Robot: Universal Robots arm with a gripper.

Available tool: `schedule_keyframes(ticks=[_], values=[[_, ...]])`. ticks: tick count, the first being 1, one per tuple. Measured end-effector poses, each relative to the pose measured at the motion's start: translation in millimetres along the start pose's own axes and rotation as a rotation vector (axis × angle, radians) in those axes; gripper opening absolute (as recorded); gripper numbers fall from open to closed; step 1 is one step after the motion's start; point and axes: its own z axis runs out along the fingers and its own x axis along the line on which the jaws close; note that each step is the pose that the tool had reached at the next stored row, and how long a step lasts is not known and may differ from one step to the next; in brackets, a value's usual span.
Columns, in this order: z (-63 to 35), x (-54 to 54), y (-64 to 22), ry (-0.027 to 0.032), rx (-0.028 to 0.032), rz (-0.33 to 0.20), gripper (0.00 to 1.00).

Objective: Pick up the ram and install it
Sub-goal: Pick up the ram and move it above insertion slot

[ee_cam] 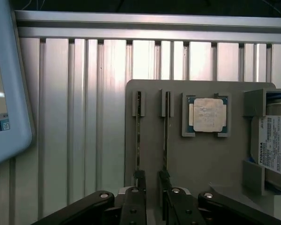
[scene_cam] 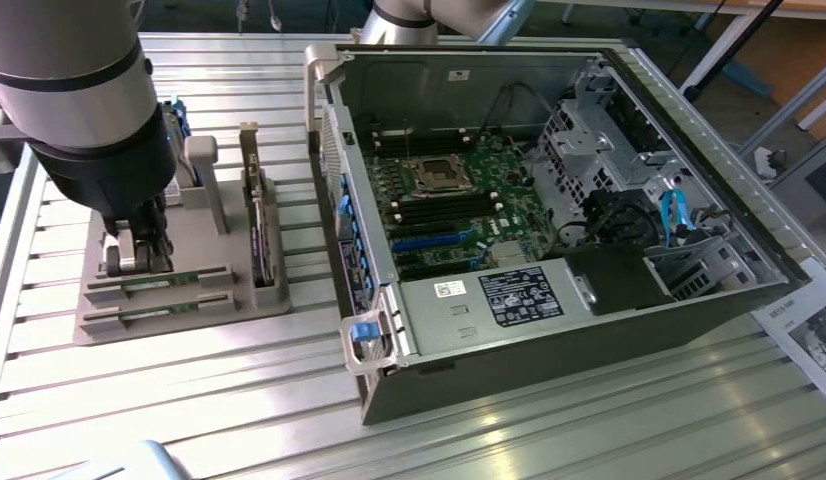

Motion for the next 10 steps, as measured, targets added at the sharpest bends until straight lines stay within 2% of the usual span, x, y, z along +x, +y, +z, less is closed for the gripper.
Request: schedule_keyframes(ticks=[7, 10], values=[[10.7, 1.6, -0.4, 0.0, 0.0, 0.0, 0.25], [12.2, 1.8, -0.4, 0.0002, -0.0002, 0.0, 0.25]])
